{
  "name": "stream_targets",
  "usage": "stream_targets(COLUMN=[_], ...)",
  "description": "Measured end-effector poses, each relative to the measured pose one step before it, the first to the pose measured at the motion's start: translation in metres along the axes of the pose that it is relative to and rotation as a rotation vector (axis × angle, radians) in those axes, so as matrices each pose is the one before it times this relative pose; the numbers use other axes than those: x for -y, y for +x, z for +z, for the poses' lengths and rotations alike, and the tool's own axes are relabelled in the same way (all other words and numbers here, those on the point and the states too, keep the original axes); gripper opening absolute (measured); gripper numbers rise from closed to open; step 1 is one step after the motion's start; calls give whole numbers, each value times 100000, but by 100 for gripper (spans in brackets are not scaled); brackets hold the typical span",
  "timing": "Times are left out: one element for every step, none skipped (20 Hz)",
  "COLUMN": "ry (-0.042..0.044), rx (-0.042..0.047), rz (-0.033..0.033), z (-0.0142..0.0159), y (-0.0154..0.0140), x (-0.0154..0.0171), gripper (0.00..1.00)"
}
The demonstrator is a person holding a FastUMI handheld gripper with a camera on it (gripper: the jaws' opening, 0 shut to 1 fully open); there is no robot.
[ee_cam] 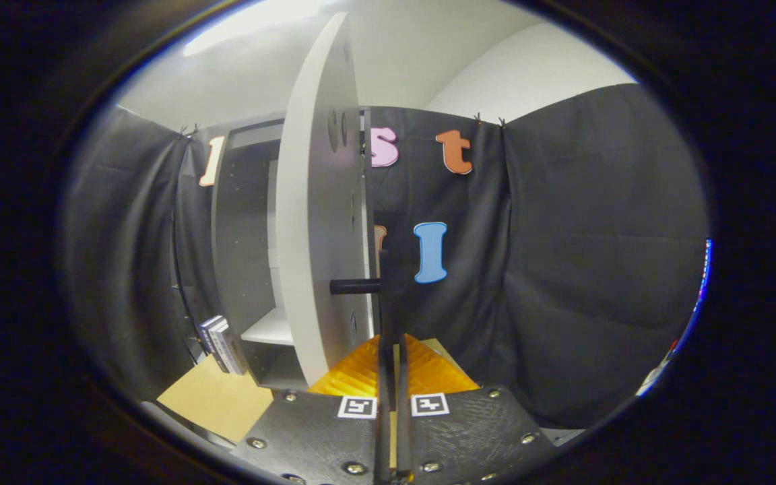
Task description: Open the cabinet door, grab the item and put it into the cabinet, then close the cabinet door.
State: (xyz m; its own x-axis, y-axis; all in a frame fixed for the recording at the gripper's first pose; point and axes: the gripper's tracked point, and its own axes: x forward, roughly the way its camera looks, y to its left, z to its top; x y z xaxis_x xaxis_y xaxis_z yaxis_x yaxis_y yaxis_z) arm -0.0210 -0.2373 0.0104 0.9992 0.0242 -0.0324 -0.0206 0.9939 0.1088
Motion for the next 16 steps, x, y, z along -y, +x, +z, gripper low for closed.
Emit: stream_targets(ry=[110, 448, 73, -217, -167, -604, -966, -153, 326, 291, 707, 1189, 1313, 2191, 2316, 447], rx=[-138, -398, 11, 150, -70, 332, 271, -186, -552, -398, 280, 1257, 1846, 952, 631, 1112], rz=[1008, 534, 342, 80, 228, -17, -488, 152, -514, -1796, -1198, -2073, -1379, -176, -111, -692], z=[23, 12, 49, 91, -56, 99, -48, -33, -37, 2, 95, 422, 484, 172, 205, 38], y=[86, 142, 26, -10, 59, -76, -15, -78, -237, -206, -378, -645, -672, -970, -908, -756], x=[276, 205, 278, 105, -58, -181, -21, -146, 41, 326, 273, 499, 500, 77, -85, 86], gripper=[4, 4, 4, 4, 4, 4, 4, 4, 5, 6, 7, 9, 9, 9, 9, 9])
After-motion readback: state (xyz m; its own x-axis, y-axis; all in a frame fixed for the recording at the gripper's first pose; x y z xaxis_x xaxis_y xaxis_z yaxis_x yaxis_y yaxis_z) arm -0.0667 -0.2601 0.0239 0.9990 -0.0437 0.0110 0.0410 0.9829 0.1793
